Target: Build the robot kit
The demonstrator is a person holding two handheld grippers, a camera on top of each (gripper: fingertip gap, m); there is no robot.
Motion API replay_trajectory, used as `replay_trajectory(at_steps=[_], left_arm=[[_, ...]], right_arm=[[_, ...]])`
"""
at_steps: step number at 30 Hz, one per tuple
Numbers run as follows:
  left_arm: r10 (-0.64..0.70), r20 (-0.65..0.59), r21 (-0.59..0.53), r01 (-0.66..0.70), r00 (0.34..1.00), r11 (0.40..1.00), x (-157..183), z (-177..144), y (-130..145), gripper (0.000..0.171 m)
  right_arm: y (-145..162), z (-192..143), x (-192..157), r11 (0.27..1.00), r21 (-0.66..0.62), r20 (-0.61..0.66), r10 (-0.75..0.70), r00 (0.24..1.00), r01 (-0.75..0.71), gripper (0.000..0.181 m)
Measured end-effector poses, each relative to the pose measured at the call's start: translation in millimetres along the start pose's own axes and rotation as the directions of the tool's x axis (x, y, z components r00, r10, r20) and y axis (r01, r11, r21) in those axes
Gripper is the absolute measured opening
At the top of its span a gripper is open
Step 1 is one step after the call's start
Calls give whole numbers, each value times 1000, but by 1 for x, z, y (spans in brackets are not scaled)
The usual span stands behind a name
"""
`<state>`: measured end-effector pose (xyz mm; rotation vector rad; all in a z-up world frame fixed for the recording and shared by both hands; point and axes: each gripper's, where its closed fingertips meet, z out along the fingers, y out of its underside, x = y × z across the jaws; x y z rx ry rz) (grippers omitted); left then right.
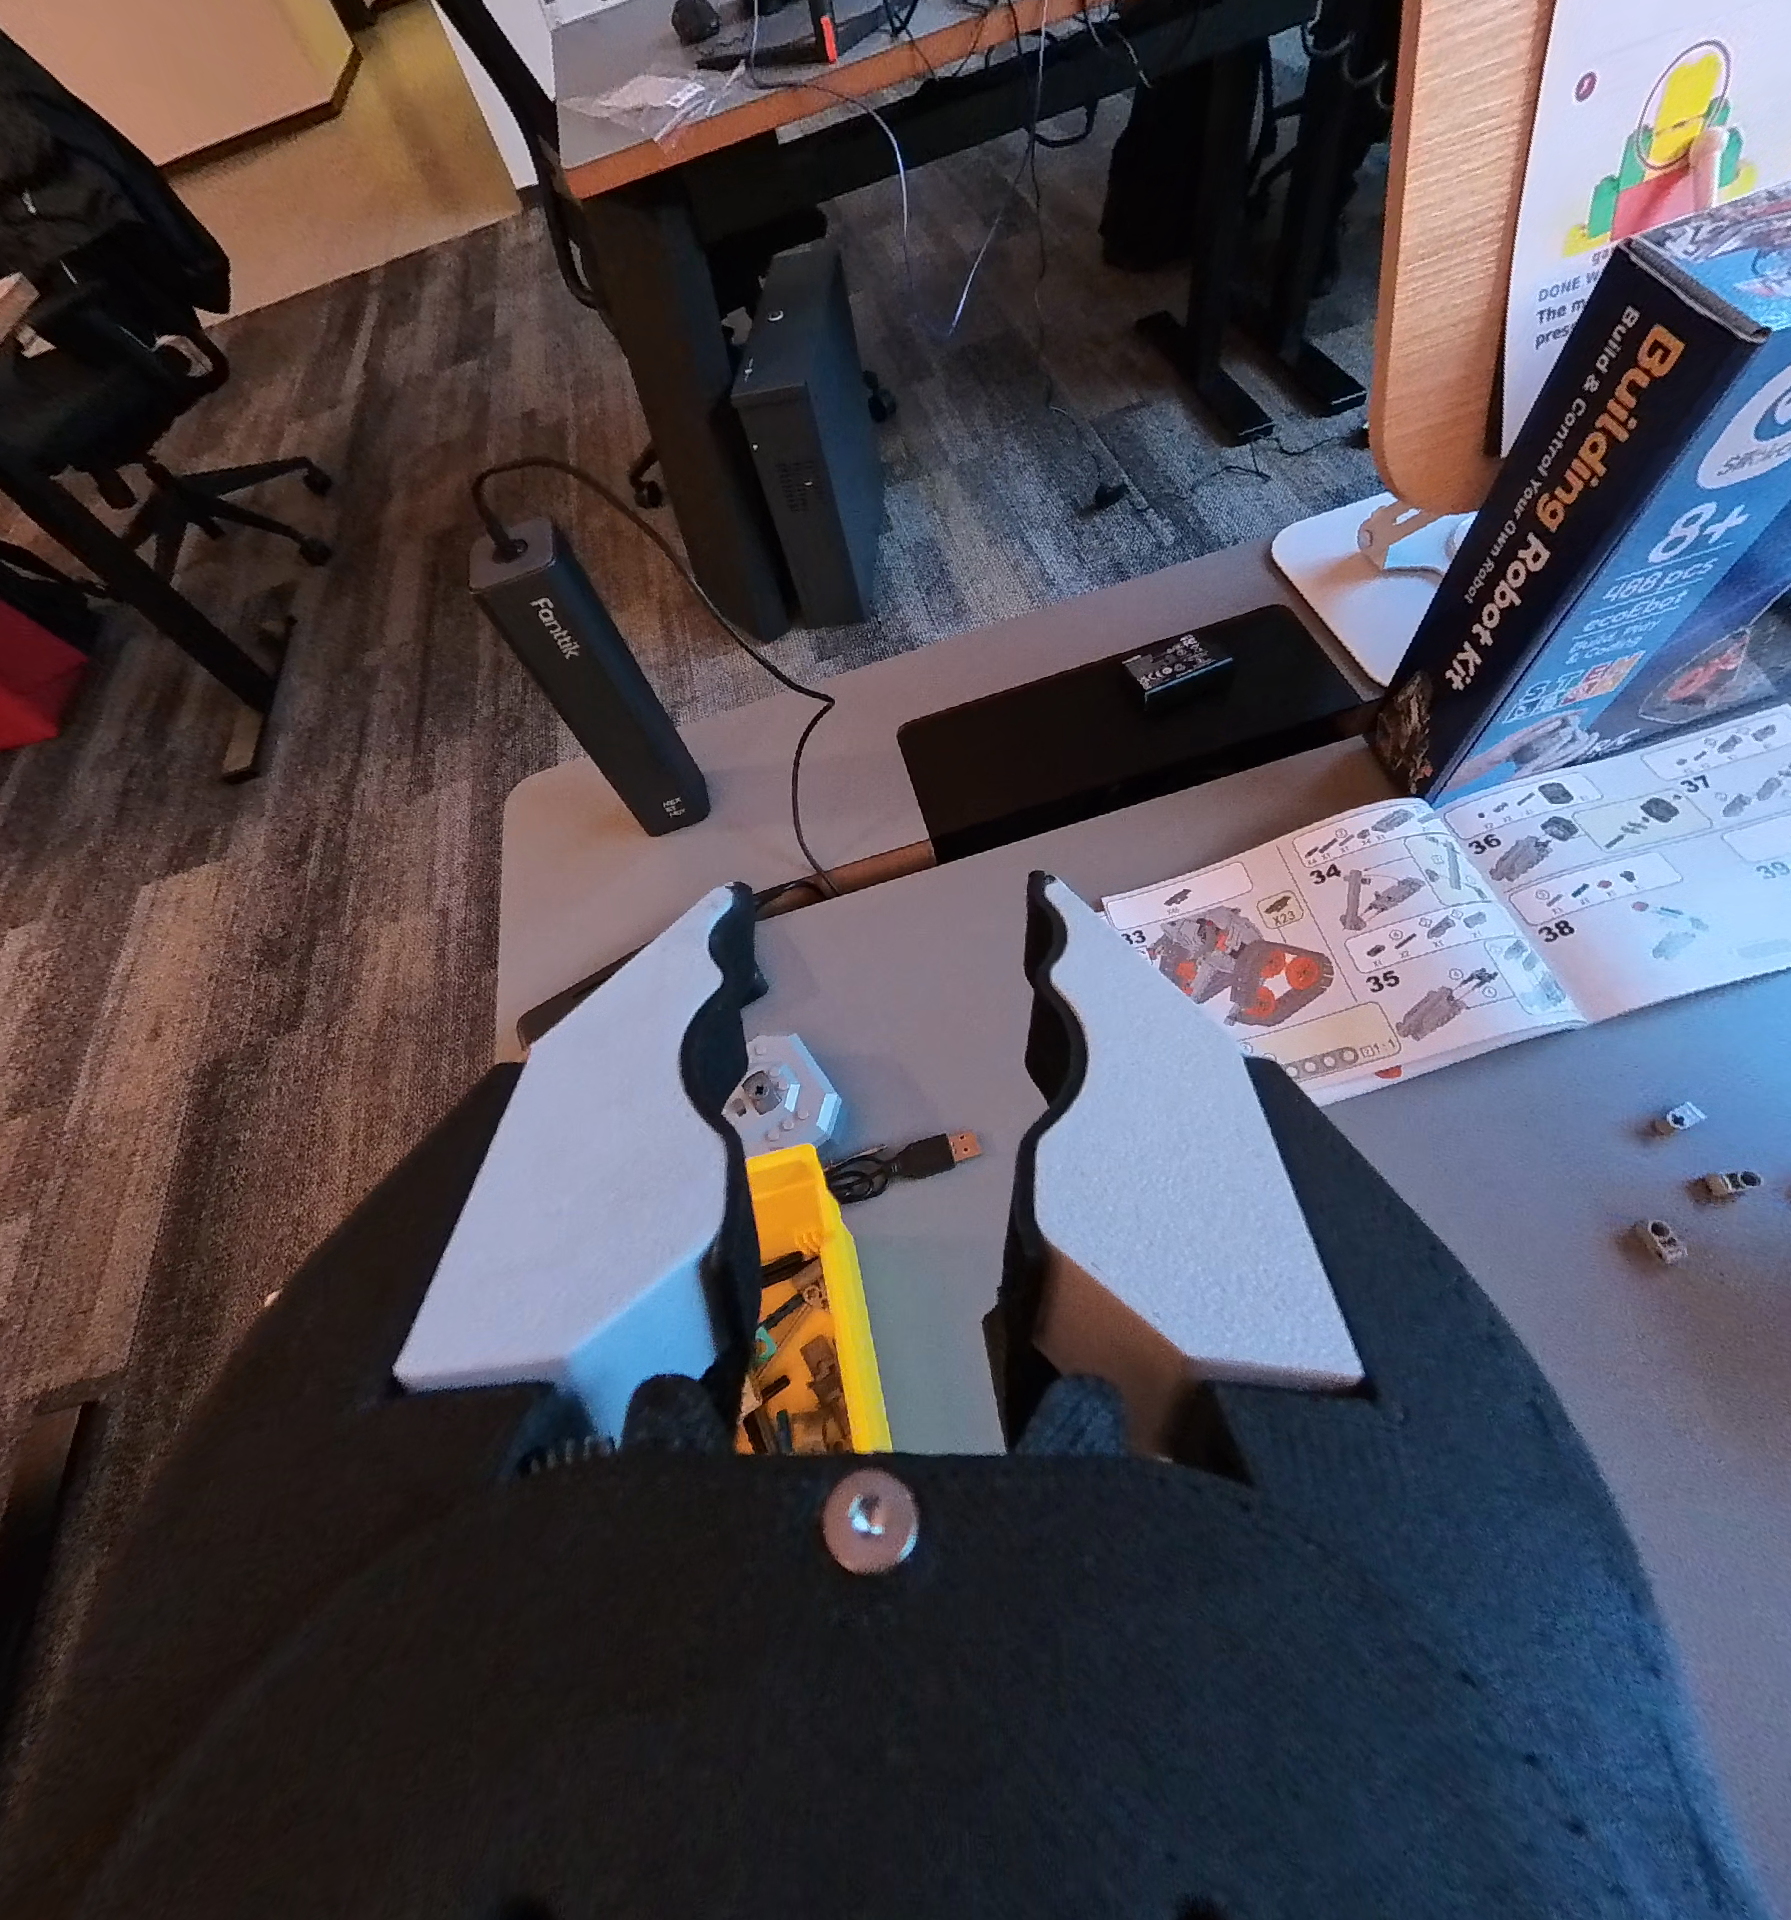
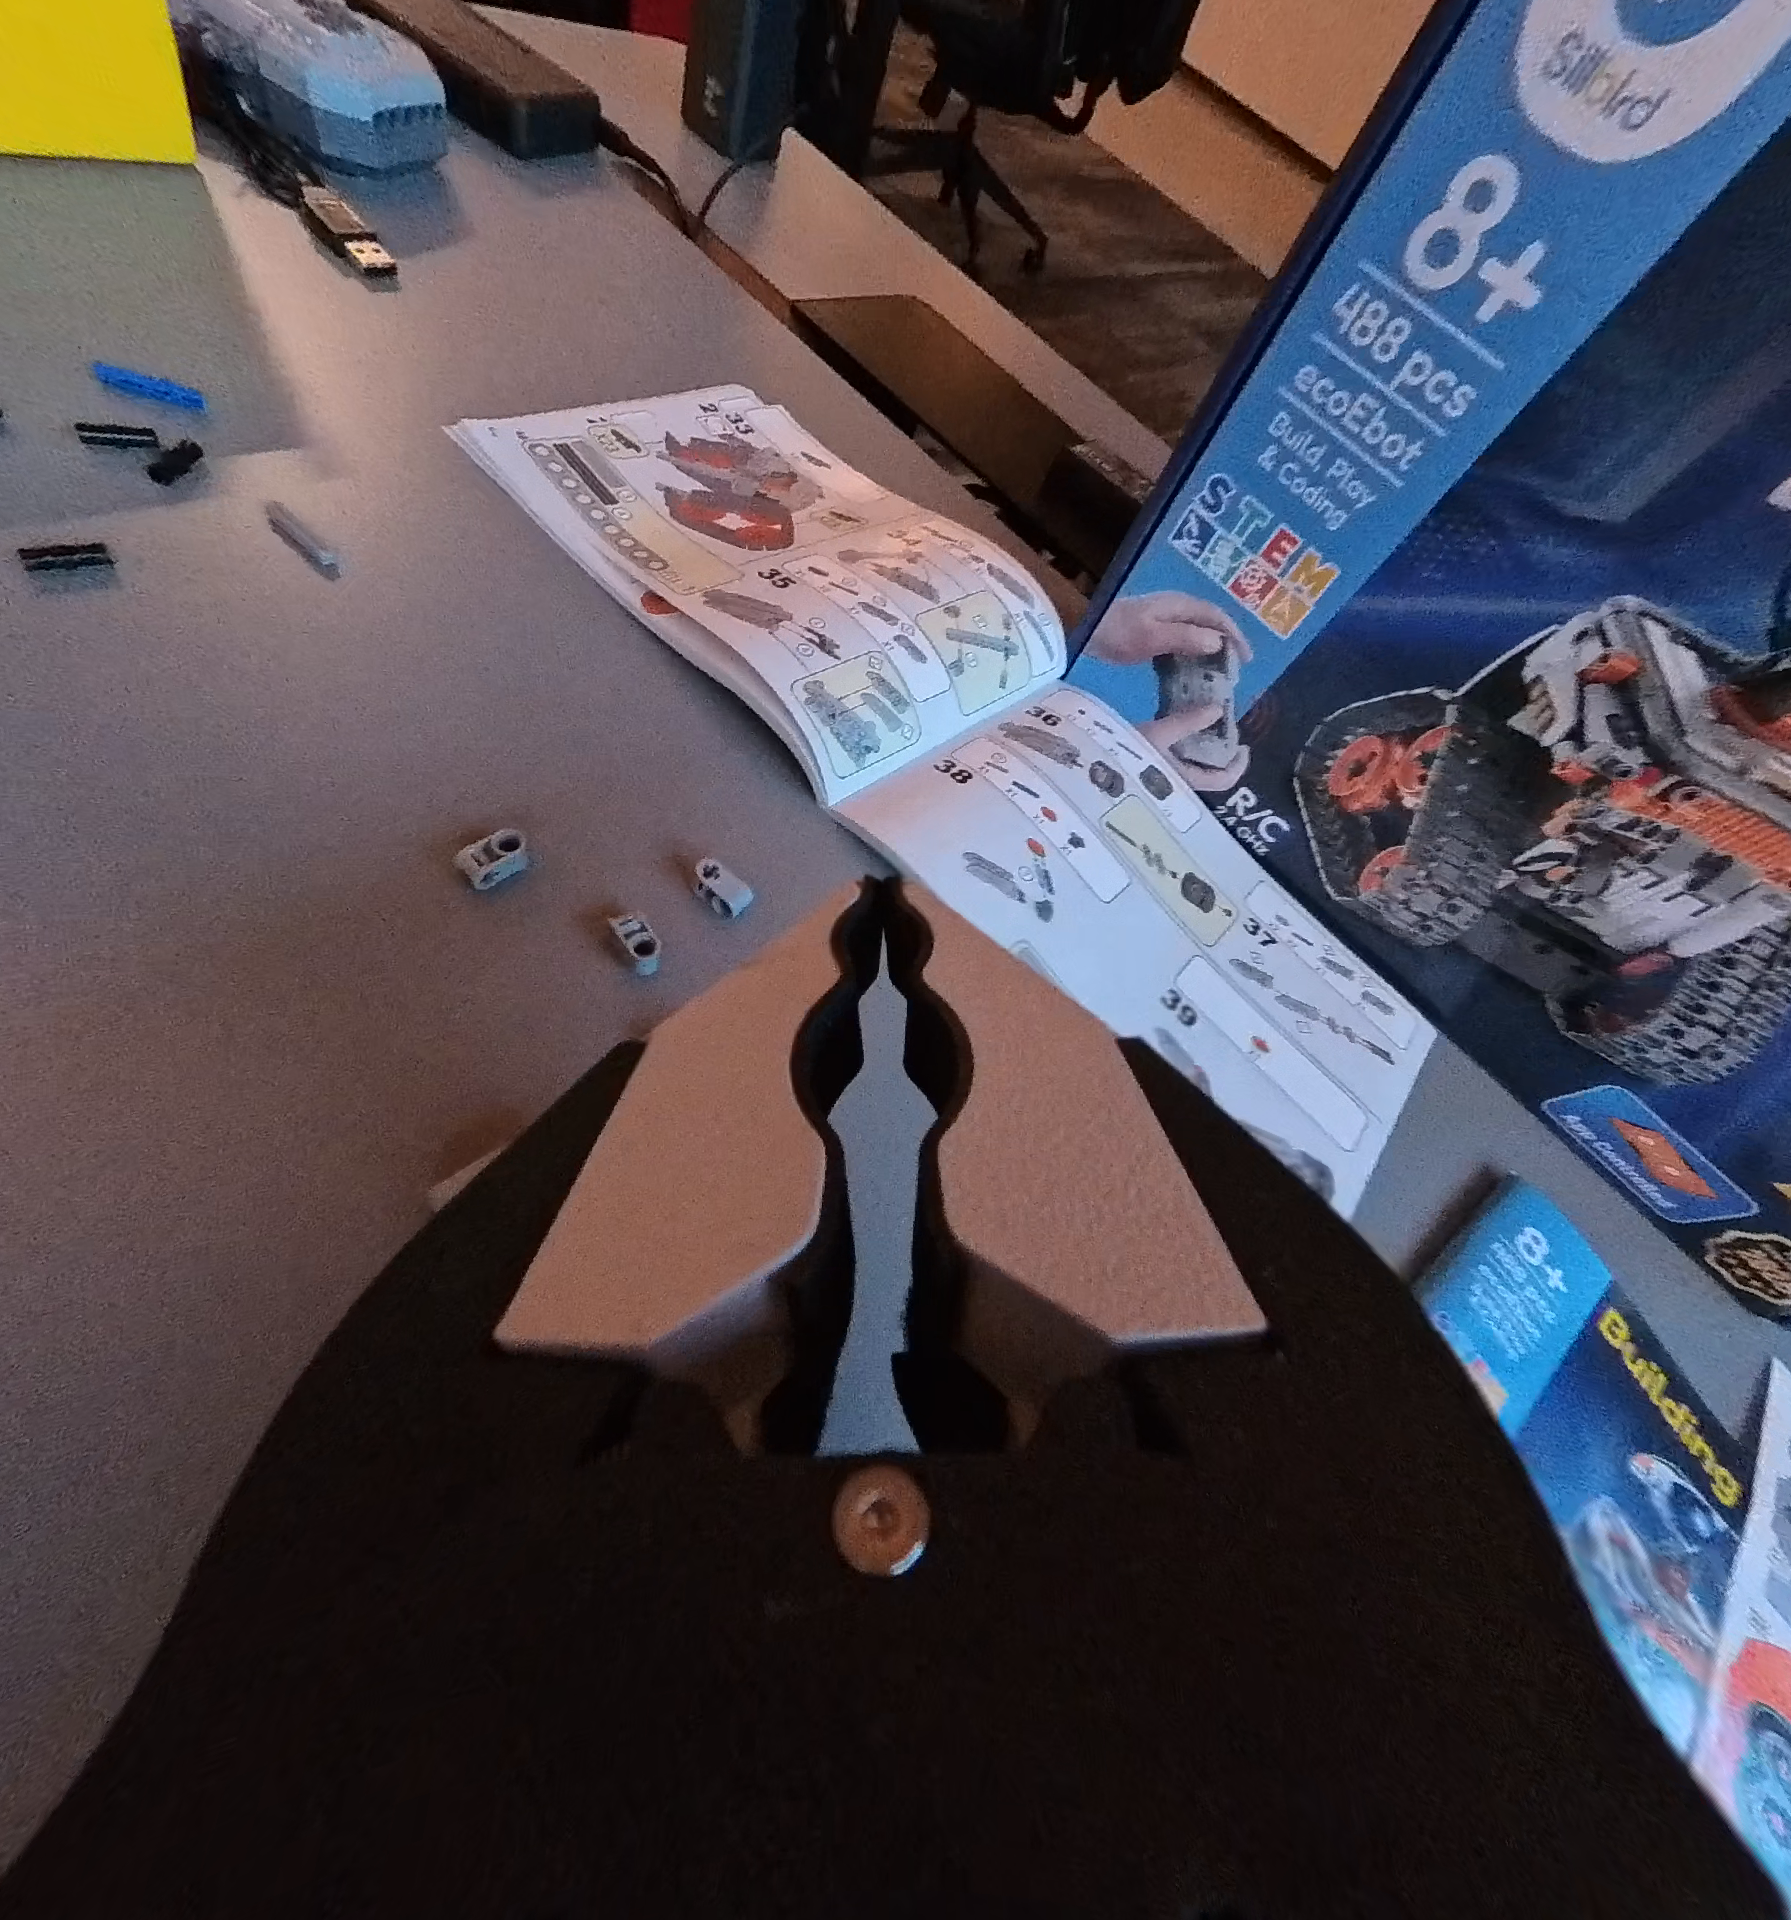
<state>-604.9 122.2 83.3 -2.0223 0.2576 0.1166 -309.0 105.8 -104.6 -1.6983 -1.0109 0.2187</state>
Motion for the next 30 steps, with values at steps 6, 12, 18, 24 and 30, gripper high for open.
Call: replay_trajectory(at_steps=[6,12,18,24,30], left_arm=[[-3,-6,79,4,1000,997,2,-5,-15,45],[6,-39,102,-2,999,995,9,-8,-19,46],[11,-39,72,-8,999,997,9,-4,-13,47],[17,-38,70,-14,999,997,11,-5,-13,47],[14,-39,74,-12,999,997,11,-6,-14,47]], right_arm=[[7,12,-19,999,-39,74,19,997,-16,0],[11,24,-26,991,-108,134,92,987,-78,0],[-15,-5,-35,997,69,187,-42,982,29,0],[13,2,-48,998,-60,246,-15,969,30,0],[-29,-9,-58,991,125,307,13,951,-54,0]])
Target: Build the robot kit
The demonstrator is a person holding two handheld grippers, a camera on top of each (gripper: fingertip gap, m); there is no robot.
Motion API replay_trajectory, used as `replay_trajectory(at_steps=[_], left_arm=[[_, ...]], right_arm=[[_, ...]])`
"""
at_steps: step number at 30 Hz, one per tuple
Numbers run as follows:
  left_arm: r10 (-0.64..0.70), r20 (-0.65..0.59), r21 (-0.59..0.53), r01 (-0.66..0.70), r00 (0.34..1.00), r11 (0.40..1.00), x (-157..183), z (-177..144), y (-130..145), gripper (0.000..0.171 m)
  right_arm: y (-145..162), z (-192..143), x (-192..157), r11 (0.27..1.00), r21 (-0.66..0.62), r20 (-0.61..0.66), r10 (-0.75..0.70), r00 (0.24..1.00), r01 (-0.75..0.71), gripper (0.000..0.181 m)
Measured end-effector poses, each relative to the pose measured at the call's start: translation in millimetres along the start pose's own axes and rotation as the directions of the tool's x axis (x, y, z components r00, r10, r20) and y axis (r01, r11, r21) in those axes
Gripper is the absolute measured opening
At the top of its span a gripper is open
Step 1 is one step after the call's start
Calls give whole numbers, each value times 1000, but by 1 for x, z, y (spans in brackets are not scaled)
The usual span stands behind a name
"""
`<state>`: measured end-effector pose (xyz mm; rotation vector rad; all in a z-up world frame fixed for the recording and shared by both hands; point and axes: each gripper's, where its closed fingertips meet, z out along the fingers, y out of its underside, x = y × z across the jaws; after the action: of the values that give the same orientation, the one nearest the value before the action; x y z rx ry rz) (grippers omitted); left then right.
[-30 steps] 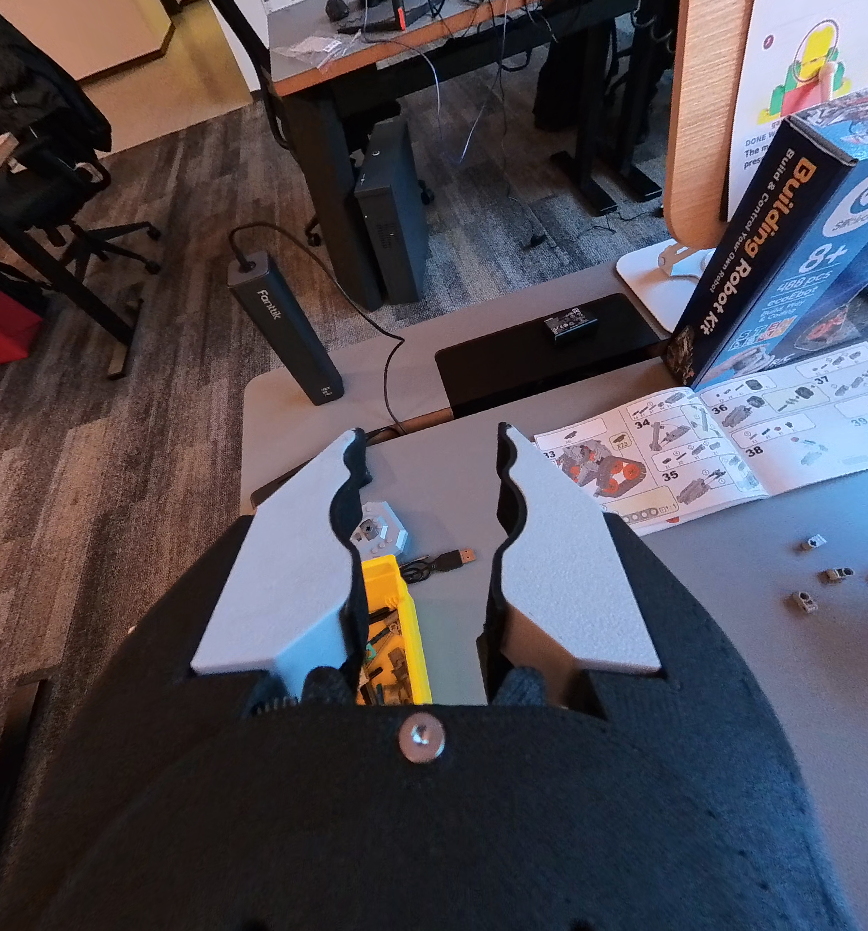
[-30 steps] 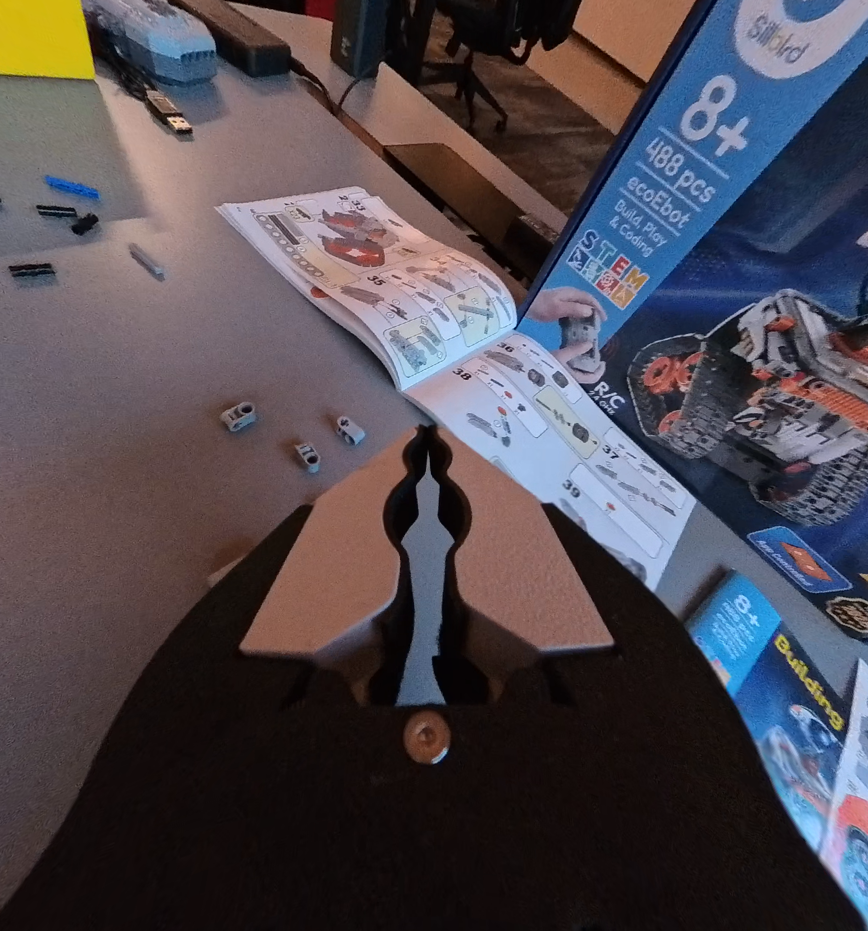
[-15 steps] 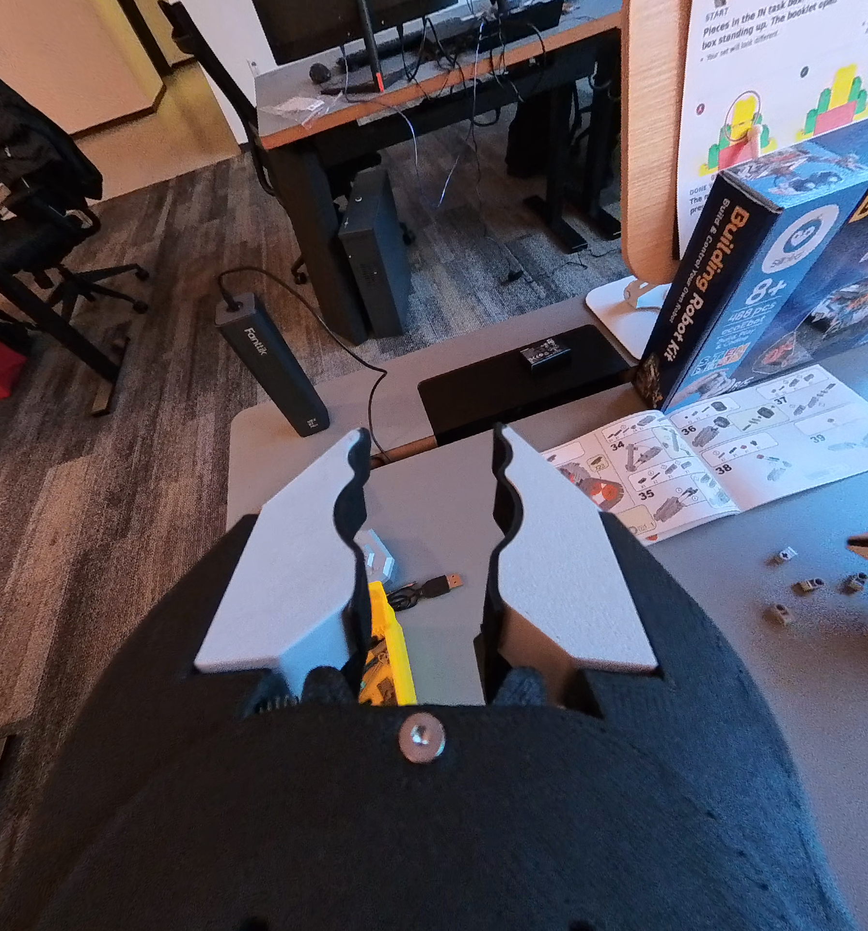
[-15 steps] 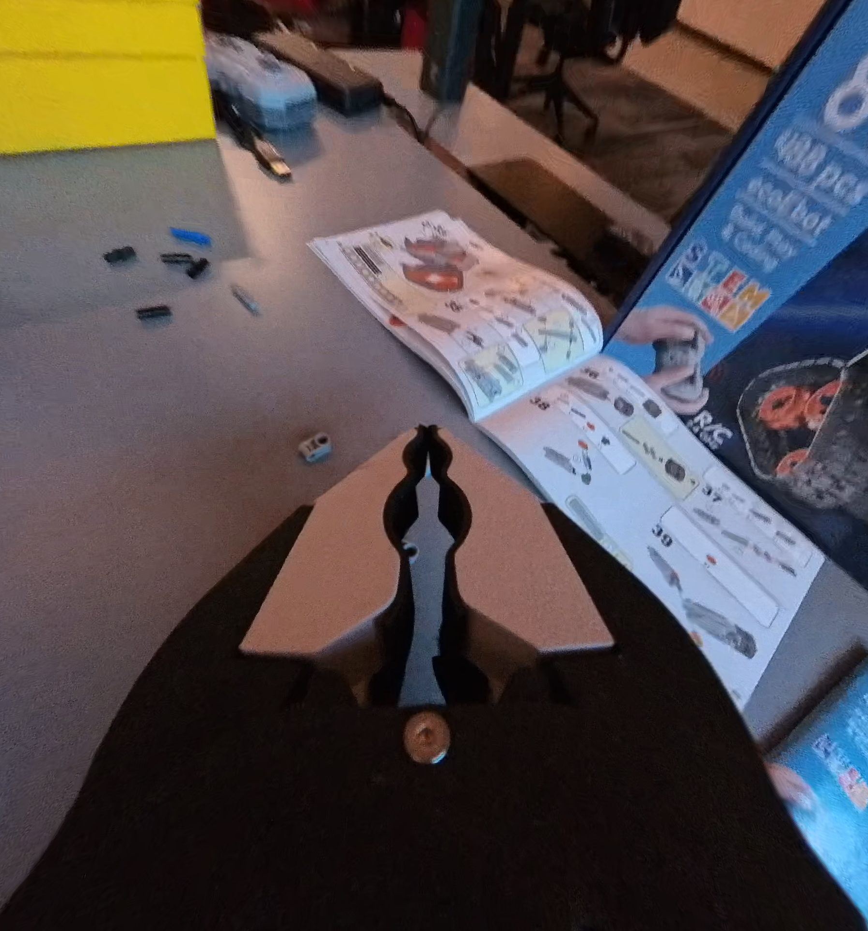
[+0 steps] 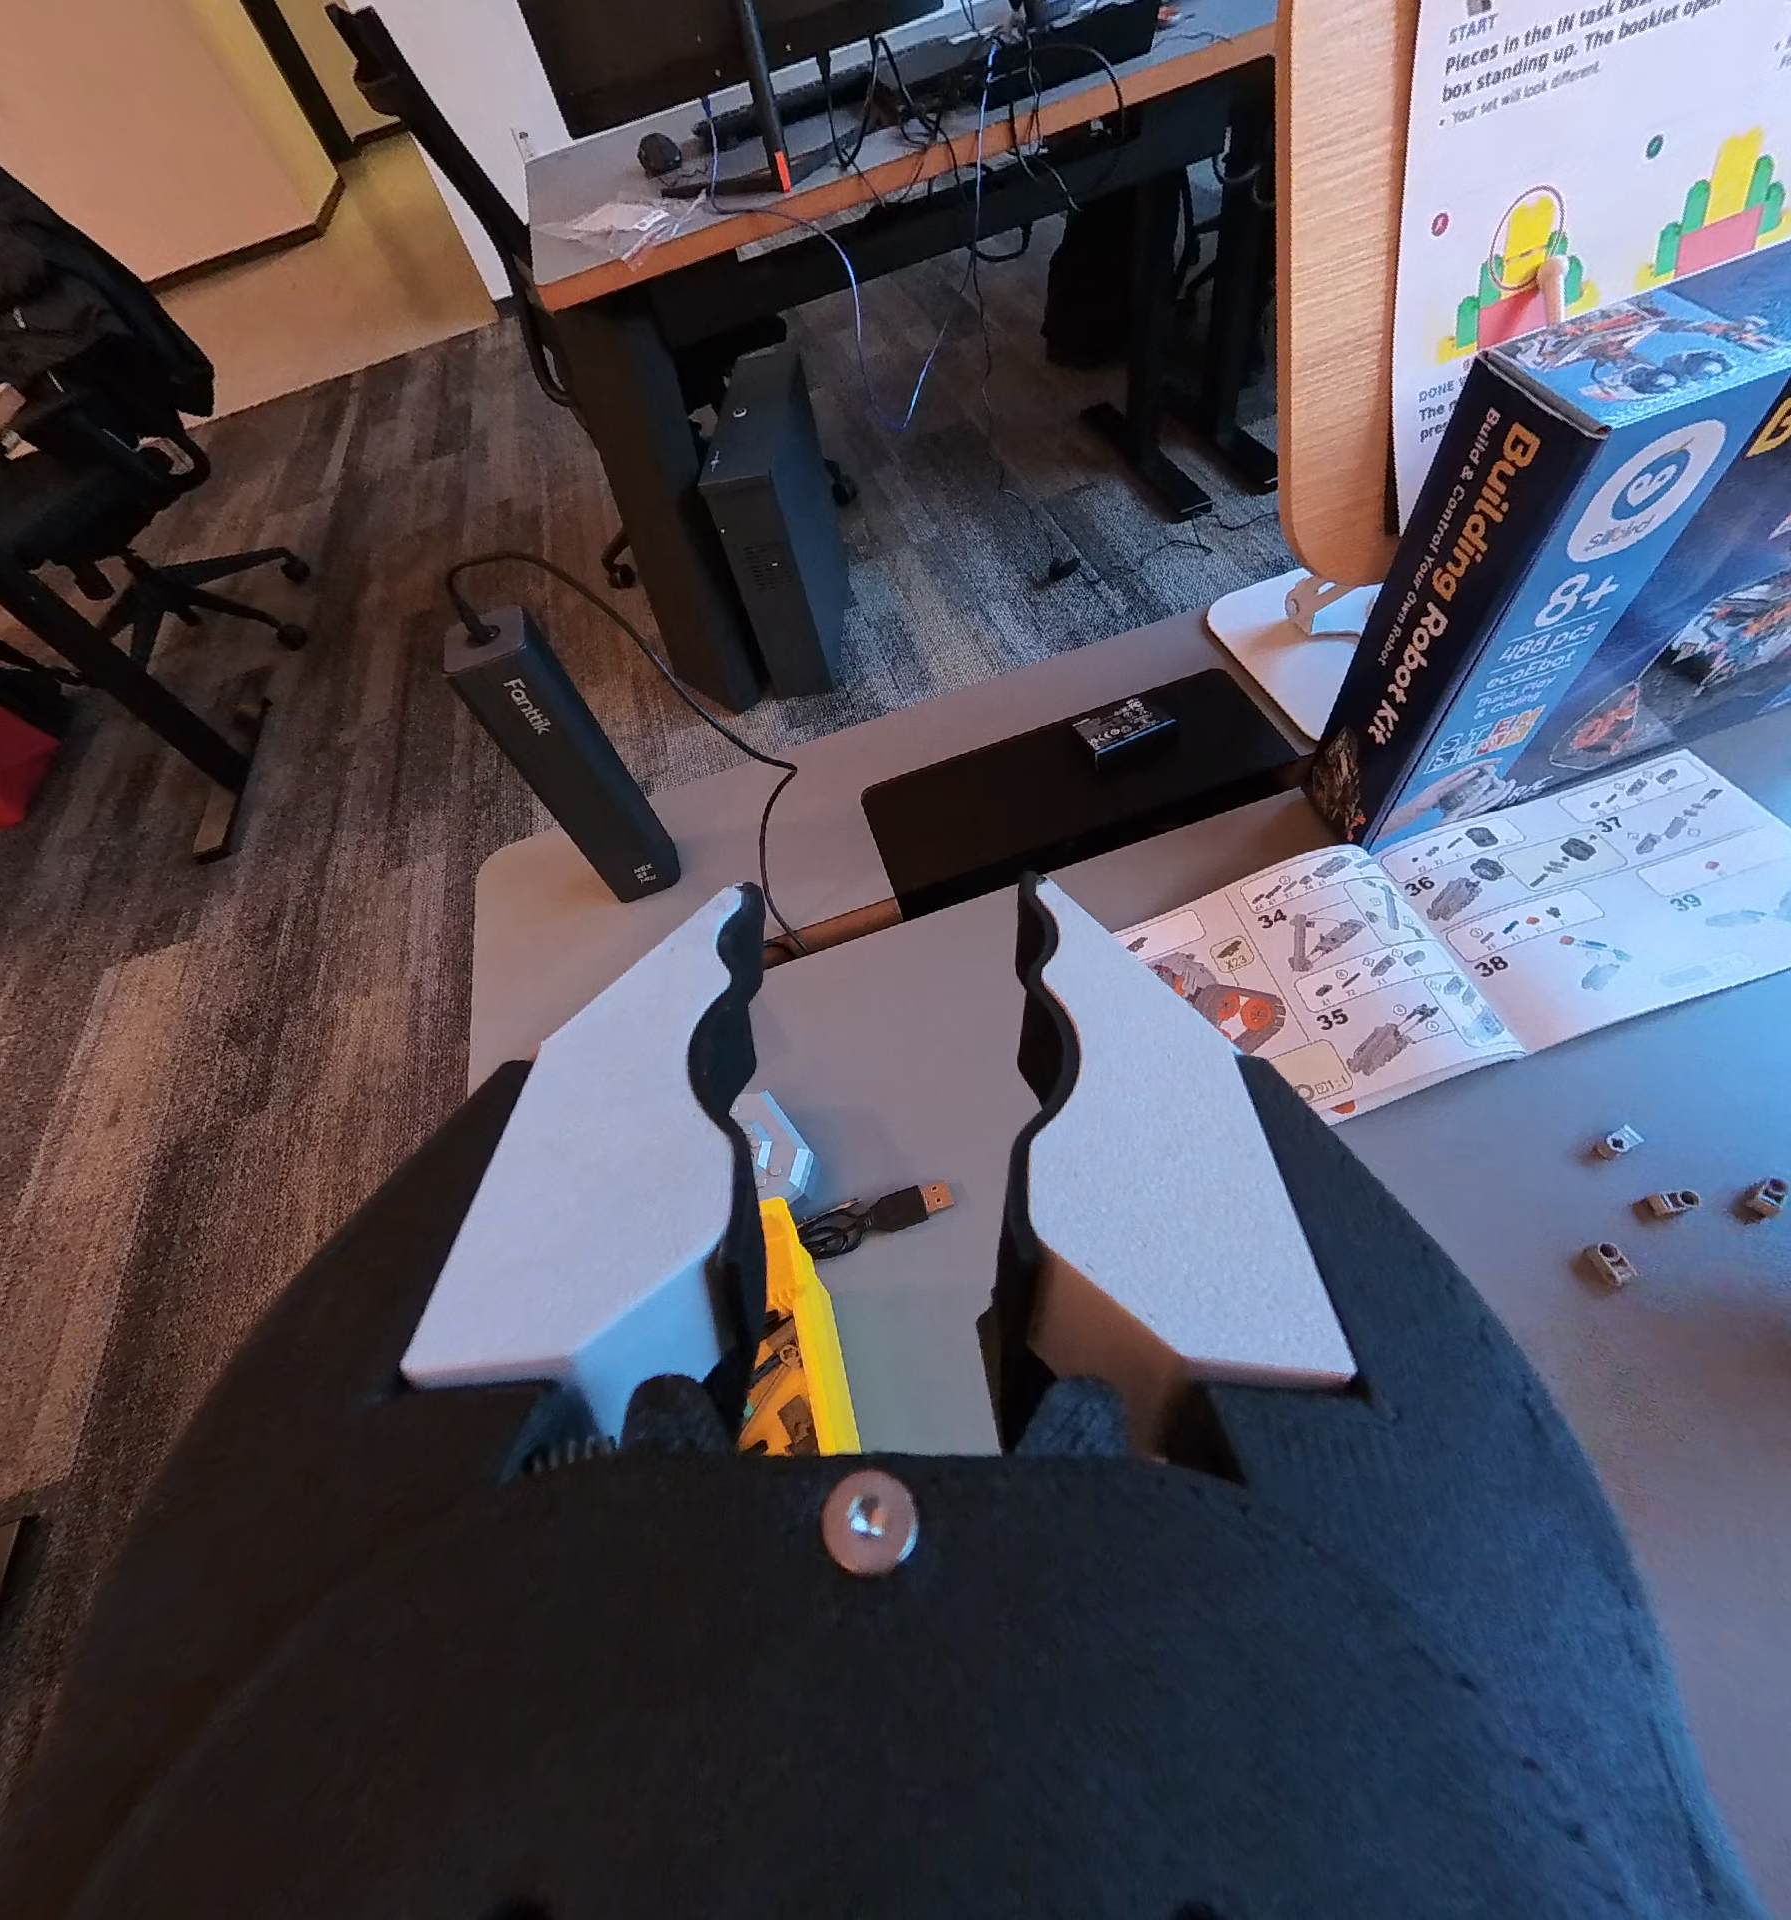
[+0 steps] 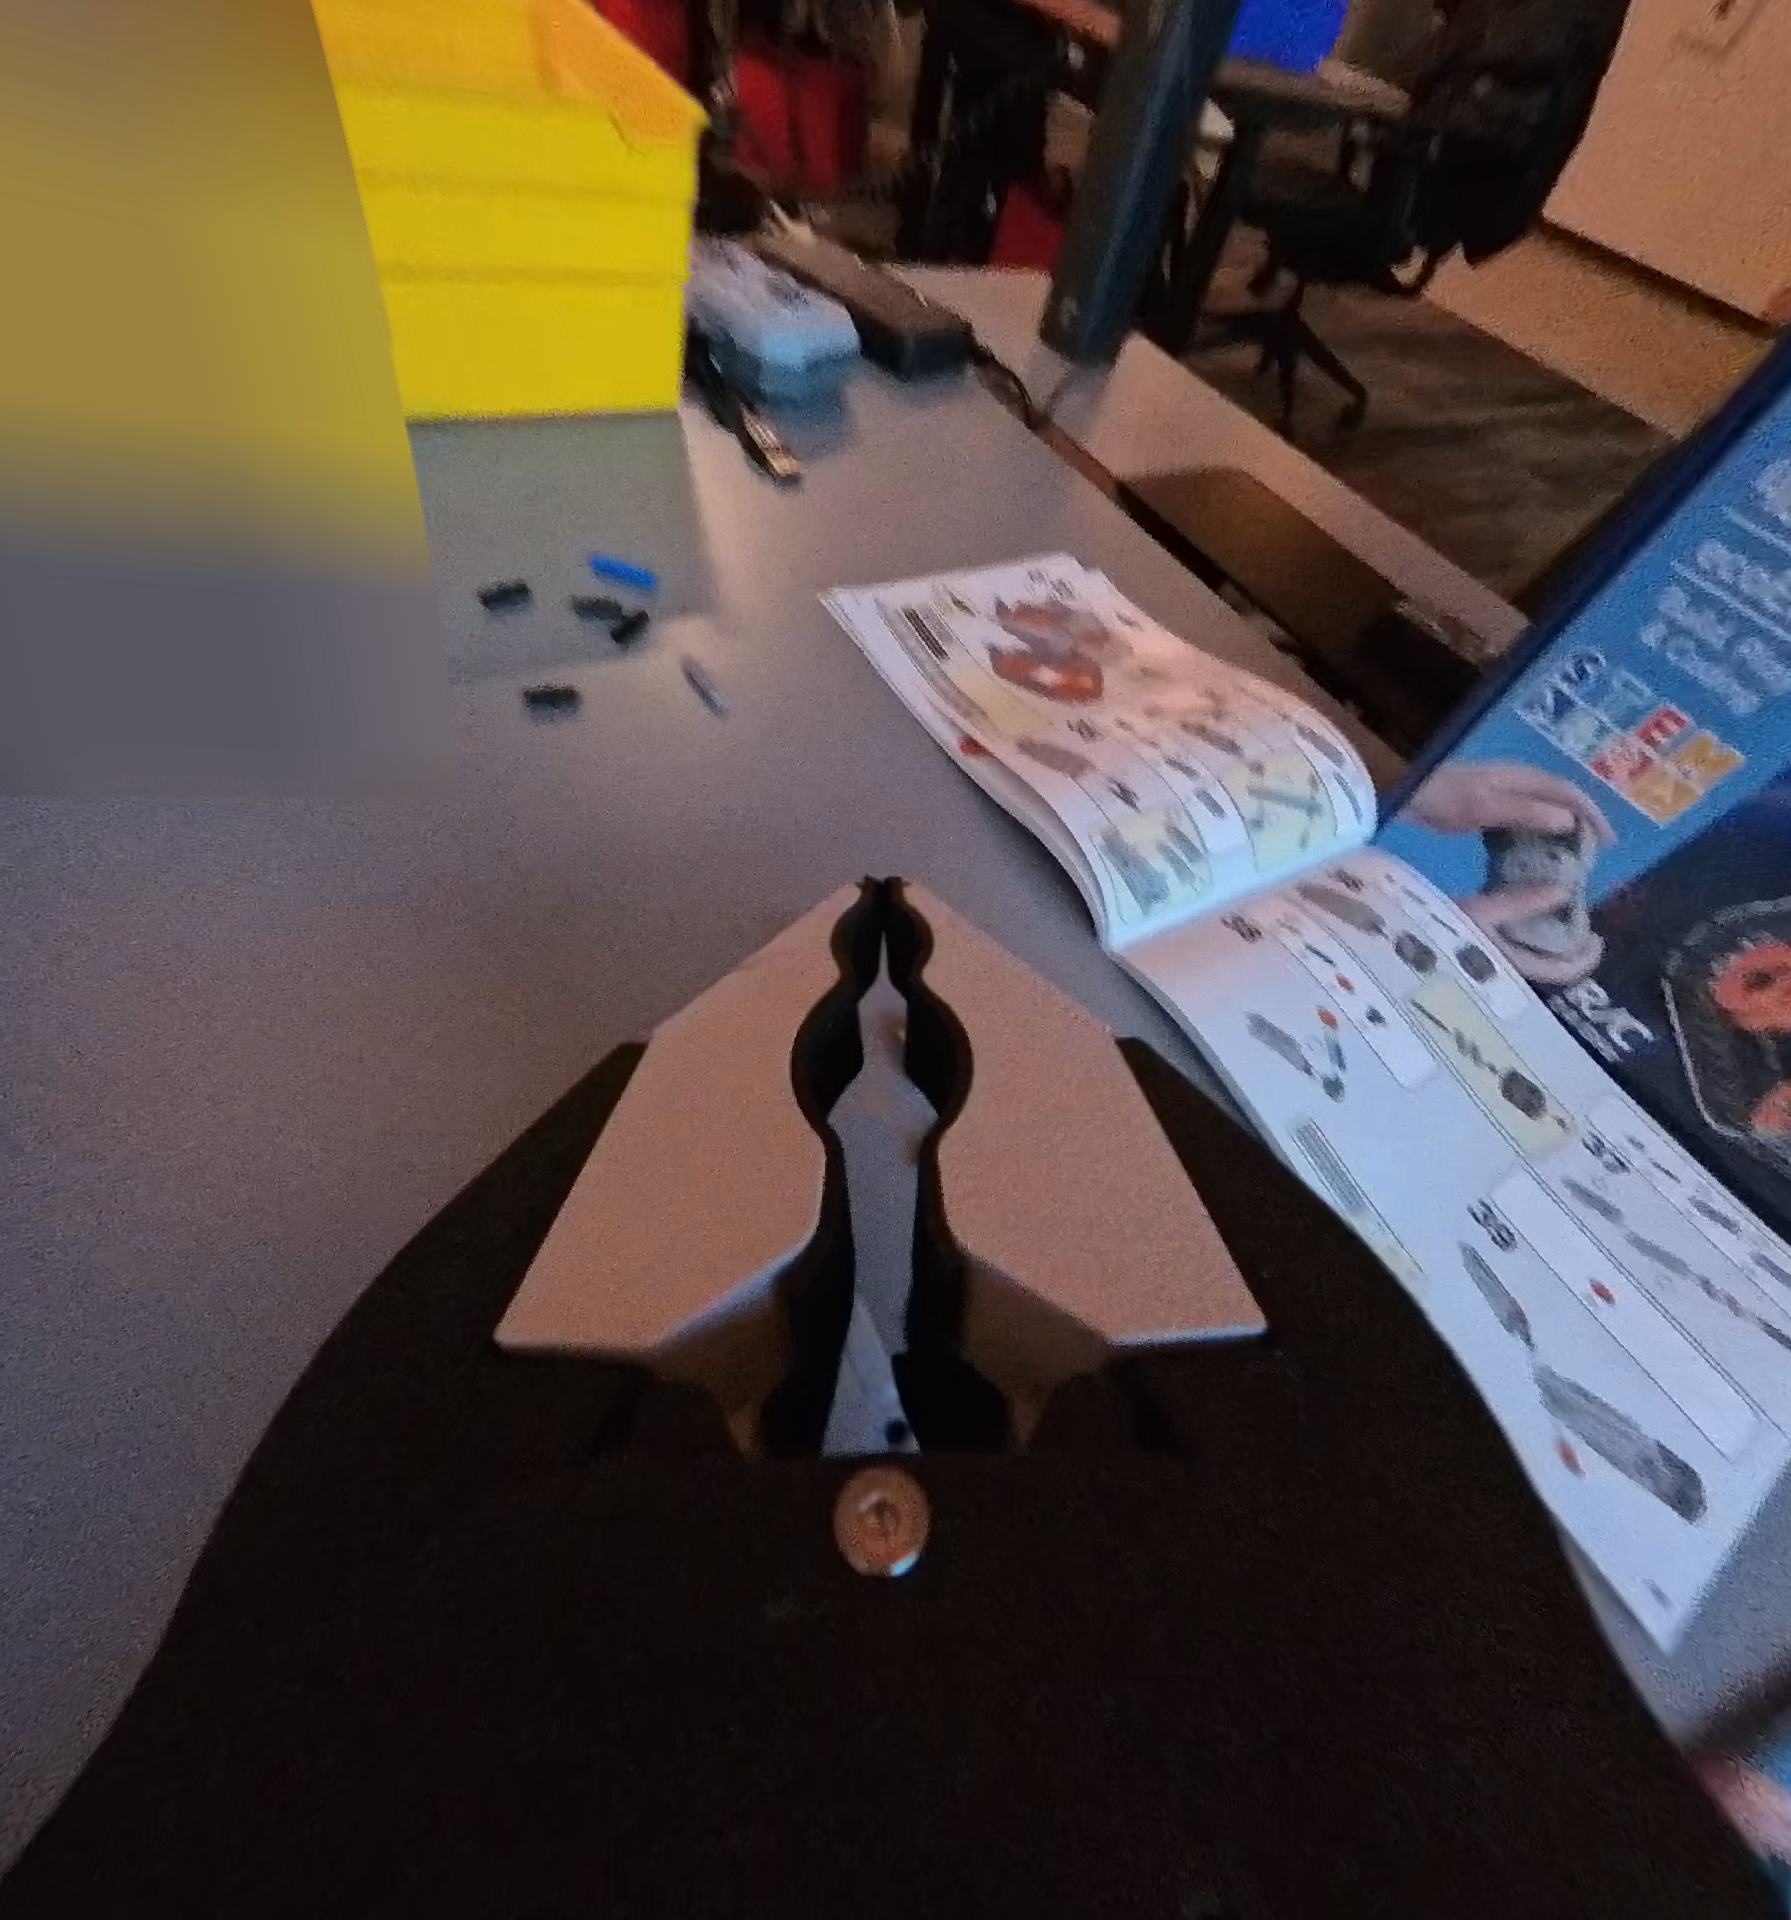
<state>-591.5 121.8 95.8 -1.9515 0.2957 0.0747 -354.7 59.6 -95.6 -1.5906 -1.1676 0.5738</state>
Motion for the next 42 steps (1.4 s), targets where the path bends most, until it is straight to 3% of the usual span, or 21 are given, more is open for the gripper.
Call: replay_trajectory(at_steps=[2,4,9,12,15,18,21,26,29,33,37,42], left_arm=[[0,6,-3,0,1000,1000,-1,0,0,47],[3,7,-8,-2,1000,1000,0,1,1,47],[10,3,-8,-10,1000,1000,2,1,1,47],[5,3,-11,-5,1000,1000,1,1,1,48],[6,3,-16,-6,1000,1000,1,1,2,48],[14,0,-18,-14,1000,1000,3,1,2,48],[14,1,-25,-14,1000,1000,3,3,3,48],[29,-2,-52,-29,1000,998,6,7,7,48],[30,-1,-52,-30,1000,998,7,7,7,48],[26,-1,-50,-26,1000,998,6,6,7,48],[27,-2,-50,-27,1000,998,7,7,6,48],[51,-8,-67,-51,999,996,13,10,8,49]], right_arm=[[-8,8,-22,999,29,96,41,995,-44,0],[19,21,-39,991,-122,163,69,984,-49,0],[3,-9,-8,982,-116,46,-142,989,146,0],[41,-38,11,955,-284,76,-70,995,89,0],[69,-52,21,935,-349,83,-42,996,69,0],[62,-56,11,947,-314,141,-22,990,66,4],[67,-57,-8,946,-323,241,61,969,20,27],[87,-50,-14,920,-388,264,52,963,56,33],[89,-53,-13,914,-406,264,88,960,28,27],[82,-60,26,921,-389,100,22,995,19,26],[64,-55,71,948,-244,-107,181,978,-202,25],[100,-39,71,886,-391,-125,217,968,-249,26]])
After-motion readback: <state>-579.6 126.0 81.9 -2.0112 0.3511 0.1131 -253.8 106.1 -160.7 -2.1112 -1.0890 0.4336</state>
